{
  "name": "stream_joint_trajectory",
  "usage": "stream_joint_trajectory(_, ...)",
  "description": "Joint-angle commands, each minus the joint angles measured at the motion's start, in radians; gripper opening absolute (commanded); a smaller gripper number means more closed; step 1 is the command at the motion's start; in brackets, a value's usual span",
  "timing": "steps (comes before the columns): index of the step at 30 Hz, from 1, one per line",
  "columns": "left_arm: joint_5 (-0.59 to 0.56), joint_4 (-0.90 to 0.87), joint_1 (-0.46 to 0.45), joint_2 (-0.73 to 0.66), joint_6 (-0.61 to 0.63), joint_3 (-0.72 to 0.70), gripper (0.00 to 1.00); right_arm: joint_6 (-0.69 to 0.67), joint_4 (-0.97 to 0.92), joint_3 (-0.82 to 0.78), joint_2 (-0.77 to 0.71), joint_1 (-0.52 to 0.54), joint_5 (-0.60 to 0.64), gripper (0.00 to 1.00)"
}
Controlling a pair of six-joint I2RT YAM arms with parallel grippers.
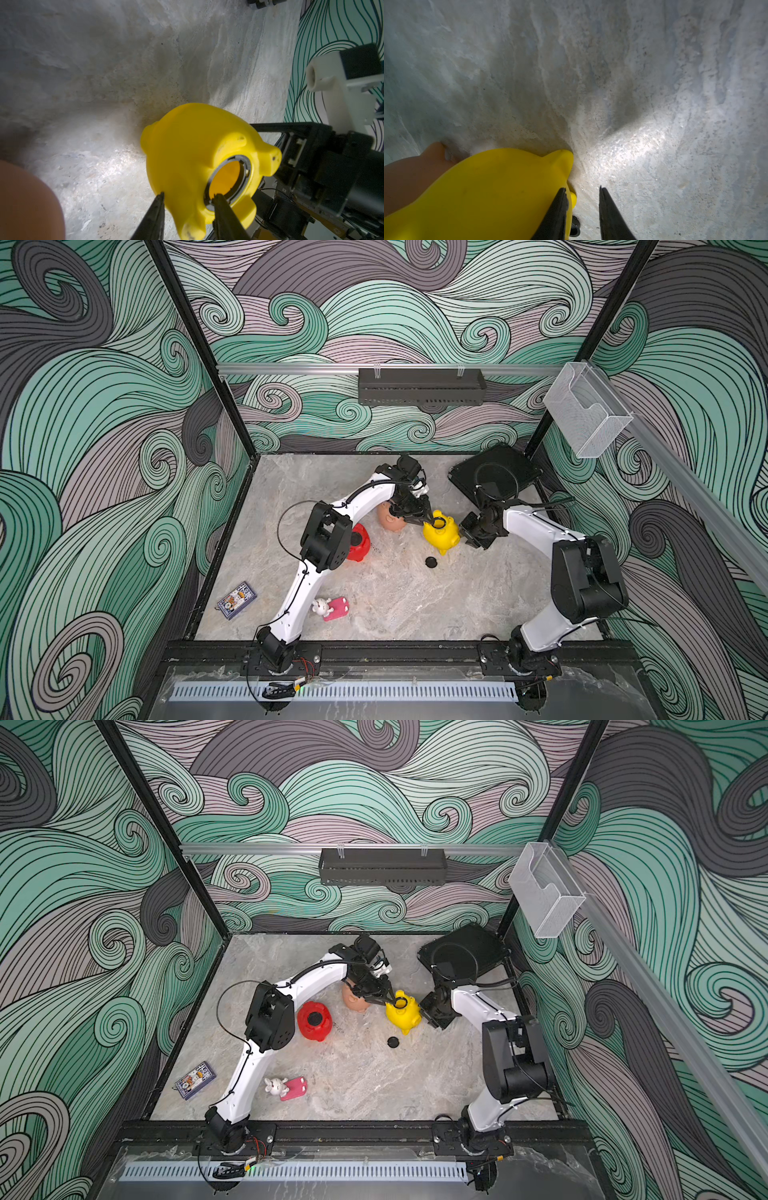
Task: Close piggy banks
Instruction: Adjust the piggy bank at the center of the board.
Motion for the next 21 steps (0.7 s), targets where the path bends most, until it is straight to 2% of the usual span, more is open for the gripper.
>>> stream_joint_trajectory(1, 0.026, -0.032, -0.013, -0.063, 0.024, -0.001, 0.42, -0.010, 0.040, 0.044, 0.014, -0.002, -0.018, 0.31)
stream_joint_trajectory(4, 0.007, -0.046, -0.009, -0.071, 0.025, 0.006, 0.45, -0.015, 0.029, 0.067, 0.018, -0.018, -0.007, 0.32)
stream_joint_trajectory(12, -0.019, -0.117, 0.015, -0.075, 0.041, 0.050, 0.47, -0.033, -0.019, 0.093, -0.007, -0.060, 0.010, 0.36)
stream_joint_trajectory(14, -0.042, -0.158, 0.023, -0.078, 0.066, 0.072, 0.48, -0.052, -0.096, 0.122, -0.018, -0.062, 0.045, 0.36)
stream_joint_trajectory(17, -0.141, -0.235, 0.042, -0.092, 0.094, 0.100, 0.47, -0.087, -0.243, 0.173, -0.024, -0.062, 0.094, 0.39)
stream_joint_trajectory(21, -0.142, -0.215, 0.072, -0.117, 0.110, 0.085, 0.48, -0.055, -0.290, 0.089, -0.116, -0.056, 0.107, 0.39)
